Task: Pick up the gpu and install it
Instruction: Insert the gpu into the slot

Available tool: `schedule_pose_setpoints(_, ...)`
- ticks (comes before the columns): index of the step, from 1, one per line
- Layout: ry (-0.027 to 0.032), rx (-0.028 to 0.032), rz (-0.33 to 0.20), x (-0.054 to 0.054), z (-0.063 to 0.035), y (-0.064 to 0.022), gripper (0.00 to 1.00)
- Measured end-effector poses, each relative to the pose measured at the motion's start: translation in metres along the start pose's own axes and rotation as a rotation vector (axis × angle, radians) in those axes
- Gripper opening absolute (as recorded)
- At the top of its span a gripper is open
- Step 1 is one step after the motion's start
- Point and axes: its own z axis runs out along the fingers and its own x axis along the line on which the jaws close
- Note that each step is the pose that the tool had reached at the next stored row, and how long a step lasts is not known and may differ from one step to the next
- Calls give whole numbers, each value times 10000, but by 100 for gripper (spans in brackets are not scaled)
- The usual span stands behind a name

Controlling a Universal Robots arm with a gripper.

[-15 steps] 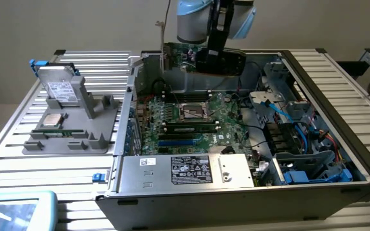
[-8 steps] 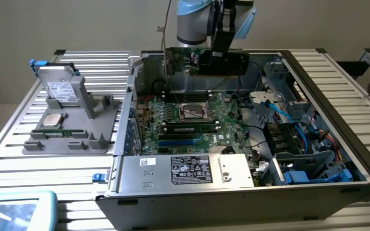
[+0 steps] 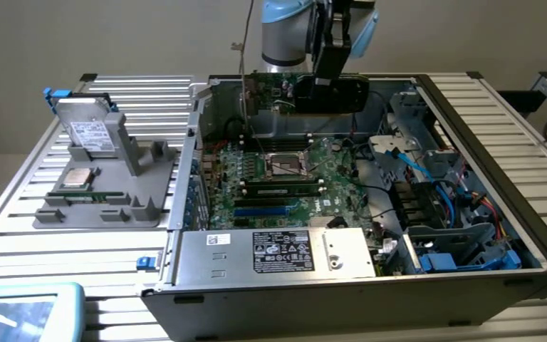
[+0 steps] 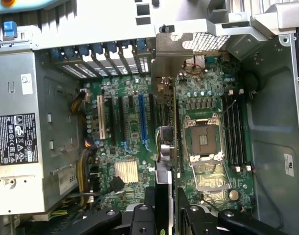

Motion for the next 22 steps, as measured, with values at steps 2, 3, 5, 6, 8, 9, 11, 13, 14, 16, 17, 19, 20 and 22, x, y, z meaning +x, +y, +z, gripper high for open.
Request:
schedule_pose_setpoints(2,28,5,-12,1,17,14,27)
schedule_pose_setpoints(3,43,9,-32,2,26,25,27)
schedule_pose_setpoints(5,62,13,-75,4,41,51,27)
schedule_pose_setpoints(6,80,16,-105,5,47,65,27)
schedule_pose_setpoints(8,102,19,-161,9,60,98,27)
schedule_pose_setpoints(9,102,21,-181,10,74,116,27)
schedule_pose_setpoints(11,105,22,-215,14,99,154,27)
schedule_pose_setpoints(13,109,24,-246,18,125,197,27)
schedule_pose_setpoints(14,111,24,-261,20,139,221,27)
schedule_pose_setpoints(16,121,27,-291,25,167,272,27)
schedule_pose_setpoints(17,128,27,-310,27,180,295,27)
schedule_pose_setpoints(19,165,31,-353,29,201,325,27)
schedule_pose_setpoints(20,198,34,-378,30,210,336,27)
schedule_pose_setpoints(22,240,41,-435,31,230,349,27)
